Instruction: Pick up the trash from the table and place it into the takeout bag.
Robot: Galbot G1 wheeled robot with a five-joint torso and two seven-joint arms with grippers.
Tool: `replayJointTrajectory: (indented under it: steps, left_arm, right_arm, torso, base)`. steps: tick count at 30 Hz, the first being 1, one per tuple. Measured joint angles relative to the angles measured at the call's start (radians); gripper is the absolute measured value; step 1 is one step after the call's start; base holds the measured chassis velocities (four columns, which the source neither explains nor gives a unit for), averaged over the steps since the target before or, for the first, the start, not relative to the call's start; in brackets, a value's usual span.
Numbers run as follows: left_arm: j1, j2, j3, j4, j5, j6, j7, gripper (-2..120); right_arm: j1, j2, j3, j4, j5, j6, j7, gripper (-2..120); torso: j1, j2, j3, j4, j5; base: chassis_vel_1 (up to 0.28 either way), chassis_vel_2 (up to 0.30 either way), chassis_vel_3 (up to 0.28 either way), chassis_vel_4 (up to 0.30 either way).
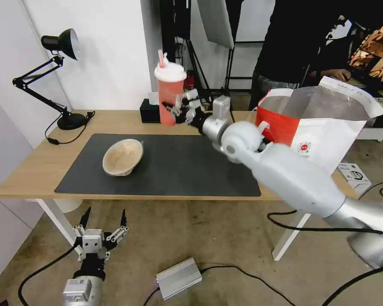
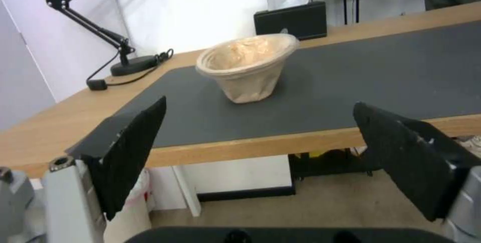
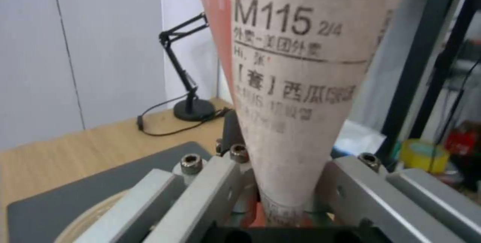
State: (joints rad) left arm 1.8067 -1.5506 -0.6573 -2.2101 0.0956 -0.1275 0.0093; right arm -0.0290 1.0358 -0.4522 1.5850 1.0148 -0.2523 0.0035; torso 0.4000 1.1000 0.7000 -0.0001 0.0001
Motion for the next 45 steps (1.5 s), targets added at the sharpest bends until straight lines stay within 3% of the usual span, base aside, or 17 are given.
replayJointTrajectory:
  steps: [14, 19, 29, 32, 45]
  left_arm:
    - [-0.001, 0.003, 0.001, 0.001, -0.001, -0.002, 0.0, 100]
    - [-0.001, 0.004, 0.003, 0.0, -0.001, -0.003, 0.0, 100]
    - [0.0, 0.004, 0.01, -0.001, -0.001, -0.006, 0.0, 100]
    - [0.0, 0.004, 0.014, -0.002, 0.0, -0.006, 0.0, 100]
    - [-0.002, 0.011, 0.016, 0.002, 0.0, -0.006, 0.0, 100]
  right_arm:
    - [0.139, -0.142, 0.0, 0.001, -0.004, -0.011, -0.095, 4]
    - [0.178, -0.205, 0.028, 0.017, -0.013, -0.057, -0.154, 4]
    - [0.212, -0.314, 0.106, 0.001, -0.124, -0.15, -0.349, 4]
    - [0.212, -0.352, 0.127, -0.027, -0.186, -0.152, -0.429, 4]
    - [0.161, -0.439, 0.202, -0.151, -0.331, -0.081, -0.589, 4]
  torso:
    - [0.0, 0.0, 0.0, 0.0, 0.0001]
    - [0.0, 0.0, 0.0, 0.0, 0.0001]
    - [0.0, 0.0, 0.0, 0.0001, 0.0001]
    - [0.0, 0.0, 0.0, 0.0, 0.0001]
    - [0.0, 0.0, 0.0, 0.0, 0.0]
  base:
    - [0.0, 0.0, 0.0, 0.0]
    - [0.0, 0.0, 0.0, 0.0]
    - [0.0, 0.0, 0.0, 0.0]
    - [0.0, 0.0, 0.0, 0.0]
    - [0.0, 0.0, 0.0, 0.0]
